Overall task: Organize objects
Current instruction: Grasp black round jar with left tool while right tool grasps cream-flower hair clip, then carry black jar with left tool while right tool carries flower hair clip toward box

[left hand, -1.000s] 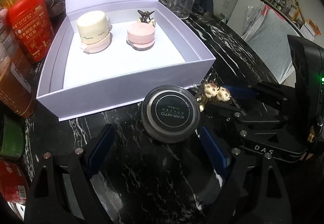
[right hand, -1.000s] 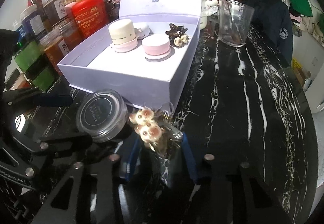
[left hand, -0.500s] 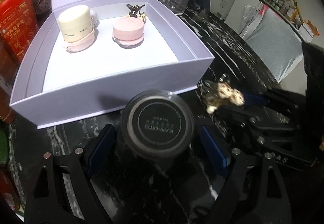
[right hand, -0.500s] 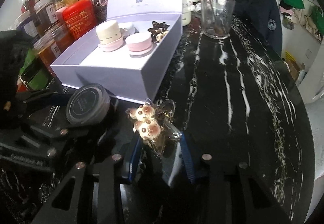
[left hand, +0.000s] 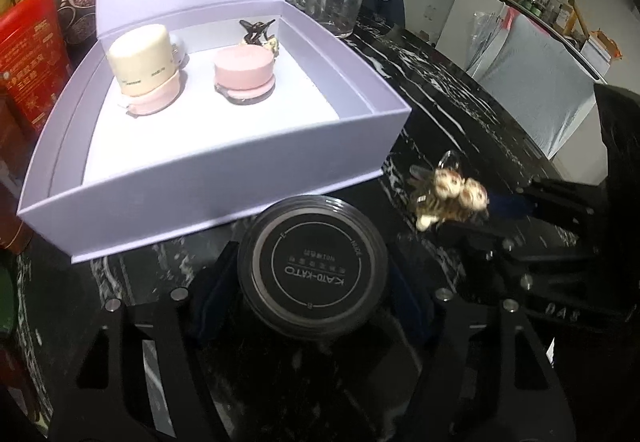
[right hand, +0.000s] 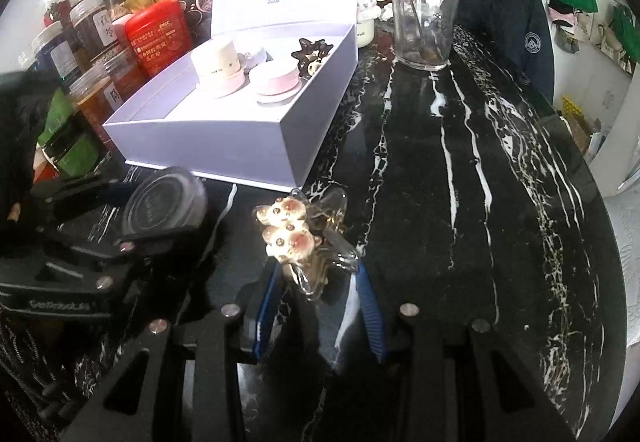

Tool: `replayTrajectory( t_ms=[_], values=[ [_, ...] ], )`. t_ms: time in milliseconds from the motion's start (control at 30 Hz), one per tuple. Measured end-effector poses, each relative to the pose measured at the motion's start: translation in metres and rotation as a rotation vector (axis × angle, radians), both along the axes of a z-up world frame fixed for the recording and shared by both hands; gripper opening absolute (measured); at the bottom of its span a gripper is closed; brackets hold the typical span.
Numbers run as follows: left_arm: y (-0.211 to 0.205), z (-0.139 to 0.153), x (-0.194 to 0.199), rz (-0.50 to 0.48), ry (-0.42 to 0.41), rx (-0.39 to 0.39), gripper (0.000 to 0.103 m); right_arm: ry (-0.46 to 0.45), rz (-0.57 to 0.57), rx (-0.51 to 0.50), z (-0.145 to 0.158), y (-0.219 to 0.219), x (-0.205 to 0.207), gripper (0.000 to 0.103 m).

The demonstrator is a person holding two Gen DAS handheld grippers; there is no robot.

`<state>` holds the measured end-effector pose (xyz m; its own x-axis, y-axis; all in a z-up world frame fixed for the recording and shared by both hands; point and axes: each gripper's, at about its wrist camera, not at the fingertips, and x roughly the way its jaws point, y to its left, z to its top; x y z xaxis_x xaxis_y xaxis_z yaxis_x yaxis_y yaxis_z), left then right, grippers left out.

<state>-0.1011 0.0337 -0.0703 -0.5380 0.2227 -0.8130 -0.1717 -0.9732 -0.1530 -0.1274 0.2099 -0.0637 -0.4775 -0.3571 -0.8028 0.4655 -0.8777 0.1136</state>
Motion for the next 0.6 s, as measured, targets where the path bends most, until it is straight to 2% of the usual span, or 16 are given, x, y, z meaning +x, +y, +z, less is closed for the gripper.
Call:
replayTrajectory(
  t_ms=[133, 200, 600],
  values=[
    [-0.011, 0.001, 0.008, 0.021, -0.011, 0.020, 0.068, -0.001, 0.017, 0.013, 0.001, -0.009, 0.004, 0.037],
    [-0.015, 0.002, 0.010, 0.032, -0.009, 0.017, 0.068, 0.003, 0.030, 0.005, 0.003, -0.014, 0.008, 0.032],
    [-0.034, 0.016, 0.023, 0.065, 0.022, 0.029, 0.068, 0.024, 0.090, -0.030, 0.016, -0.032, 0.024, 0.031]
  ],
)
